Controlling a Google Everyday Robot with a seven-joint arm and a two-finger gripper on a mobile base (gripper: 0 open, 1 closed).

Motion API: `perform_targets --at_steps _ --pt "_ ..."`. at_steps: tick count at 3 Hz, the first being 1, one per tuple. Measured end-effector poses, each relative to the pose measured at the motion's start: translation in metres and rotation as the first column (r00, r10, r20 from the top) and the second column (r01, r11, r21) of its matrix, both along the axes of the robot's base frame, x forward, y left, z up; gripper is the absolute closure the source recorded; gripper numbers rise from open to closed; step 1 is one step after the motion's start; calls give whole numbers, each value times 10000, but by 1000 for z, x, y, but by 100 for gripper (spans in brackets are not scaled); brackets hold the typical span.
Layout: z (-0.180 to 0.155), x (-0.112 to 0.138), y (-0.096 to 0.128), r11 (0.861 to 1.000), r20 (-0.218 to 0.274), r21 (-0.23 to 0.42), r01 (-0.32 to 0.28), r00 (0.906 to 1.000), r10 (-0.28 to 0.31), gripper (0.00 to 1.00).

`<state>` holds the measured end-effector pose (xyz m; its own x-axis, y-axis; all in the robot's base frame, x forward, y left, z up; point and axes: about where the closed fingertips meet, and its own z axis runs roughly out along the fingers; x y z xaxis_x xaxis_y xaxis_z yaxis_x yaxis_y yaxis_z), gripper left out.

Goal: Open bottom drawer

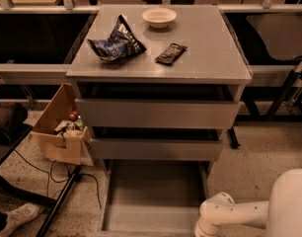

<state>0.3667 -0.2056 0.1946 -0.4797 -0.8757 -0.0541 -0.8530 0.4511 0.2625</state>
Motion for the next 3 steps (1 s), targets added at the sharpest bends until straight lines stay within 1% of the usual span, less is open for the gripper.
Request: perform_targets --at_steps 1,2,3 --pt "18 -7 1 9998 435 138 -139 9990 133 0" --pt "89 -24 13 9945 1832 316 -1000 9787 925 0" --pt "140 -47 18 9809 2585 307 -1922 9495 1779 0"
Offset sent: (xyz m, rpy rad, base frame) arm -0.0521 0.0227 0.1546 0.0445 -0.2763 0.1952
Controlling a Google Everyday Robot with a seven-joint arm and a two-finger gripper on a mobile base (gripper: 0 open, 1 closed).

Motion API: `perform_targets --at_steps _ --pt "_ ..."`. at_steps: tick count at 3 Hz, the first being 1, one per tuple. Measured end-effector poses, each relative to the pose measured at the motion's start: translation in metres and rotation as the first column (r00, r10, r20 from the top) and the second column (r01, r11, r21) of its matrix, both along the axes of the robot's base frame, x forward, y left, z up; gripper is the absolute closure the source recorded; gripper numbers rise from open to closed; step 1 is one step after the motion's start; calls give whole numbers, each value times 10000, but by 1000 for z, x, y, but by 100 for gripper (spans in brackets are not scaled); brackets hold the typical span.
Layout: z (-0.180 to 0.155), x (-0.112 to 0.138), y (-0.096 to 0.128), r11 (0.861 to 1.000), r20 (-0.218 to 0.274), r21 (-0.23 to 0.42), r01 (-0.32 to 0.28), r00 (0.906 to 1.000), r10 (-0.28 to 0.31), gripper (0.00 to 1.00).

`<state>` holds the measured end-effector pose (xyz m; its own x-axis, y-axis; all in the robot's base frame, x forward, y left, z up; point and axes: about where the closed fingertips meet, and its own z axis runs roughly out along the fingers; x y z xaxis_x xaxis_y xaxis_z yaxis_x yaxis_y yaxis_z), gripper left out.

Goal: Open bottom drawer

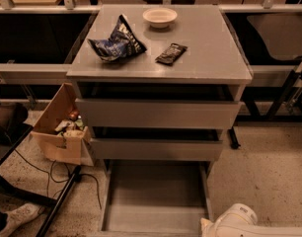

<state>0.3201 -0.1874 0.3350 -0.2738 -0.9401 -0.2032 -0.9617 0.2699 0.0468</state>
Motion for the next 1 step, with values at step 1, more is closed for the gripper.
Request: perform_targets --at_steps 1 --pt "5 -2 -2 9999 49 -99 -95 9999 95 0"
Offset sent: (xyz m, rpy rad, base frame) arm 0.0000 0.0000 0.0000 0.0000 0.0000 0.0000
